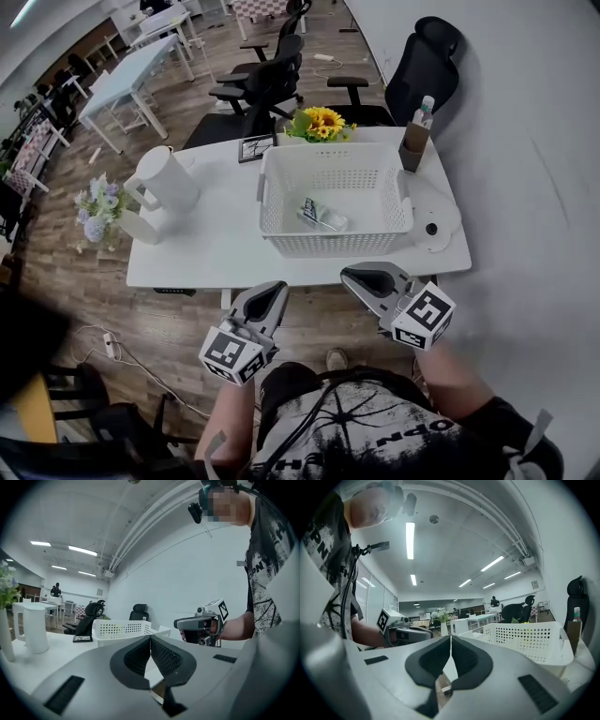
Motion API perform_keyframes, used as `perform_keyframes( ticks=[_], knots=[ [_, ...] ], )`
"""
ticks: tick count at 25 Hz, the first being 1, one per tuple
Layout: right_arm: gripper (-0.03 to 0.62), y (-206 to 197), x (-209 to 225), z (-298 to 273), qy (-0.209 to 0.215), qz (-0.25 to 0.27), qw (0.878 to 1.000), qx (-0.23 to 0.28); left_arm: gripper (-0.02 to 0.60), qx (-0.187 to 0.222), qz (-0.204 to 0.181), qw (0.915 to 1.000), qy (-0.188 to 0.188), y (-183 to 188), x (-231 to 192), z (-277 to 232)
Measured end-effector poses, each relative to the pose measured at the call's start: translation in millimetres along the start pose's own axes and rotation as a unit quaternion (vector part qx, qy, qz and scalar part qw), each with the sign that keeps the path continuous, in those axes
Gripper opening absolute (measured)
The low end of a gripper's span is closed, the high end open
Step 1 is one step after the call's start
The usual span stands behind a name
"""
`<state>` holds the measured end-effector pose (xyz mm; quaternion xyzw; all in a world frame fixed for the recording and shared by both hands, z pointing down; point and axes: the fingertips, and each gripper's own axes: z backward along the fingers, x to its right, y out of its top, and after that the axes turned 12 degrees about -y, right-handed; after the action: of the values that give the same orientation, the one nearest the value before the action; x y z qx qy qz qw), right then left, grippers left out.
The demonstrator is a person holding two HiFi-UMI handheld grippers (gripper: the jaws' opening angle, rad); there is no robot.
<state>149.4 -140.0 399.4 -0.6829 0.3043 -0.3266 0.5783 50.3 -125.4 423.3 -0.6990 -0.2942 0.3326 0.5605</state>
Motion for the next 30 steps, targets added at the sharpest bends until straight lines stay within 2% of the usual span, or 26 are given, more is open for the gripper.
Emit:
perform_keyframes(
  ticks=[7,12,20,25,30],
  knots=[
    [0.023,26,12,-29,0.009,0.011,1.0,0.014,0.011,0.003,-0.005,1.0,0.0,9,-33,-7],
    [0.024,54,20,-57,0.016,0.064,0.998,0.01,0.011,0.007,-0.009,0.9998,-0.014,16,-69,-12],
    [0.025,84,49,-120,-0.015,0.116,0.993,-0.028,0.011,0.003,-0.022,0.9989,-0.042,31,-142,-13],
    [0.025,75,67,-158,-0.009,0.159,0.983,-0.089,0.011,0.01,-0.022,0.9979,-0.06,38,-173,-21],
    [0.025,30,98,-197,-0.001,0.192,0.963,-0.19,0.011,0.008,-0.016,0.9972,-0.073,35,-195,-25]
  ],
)
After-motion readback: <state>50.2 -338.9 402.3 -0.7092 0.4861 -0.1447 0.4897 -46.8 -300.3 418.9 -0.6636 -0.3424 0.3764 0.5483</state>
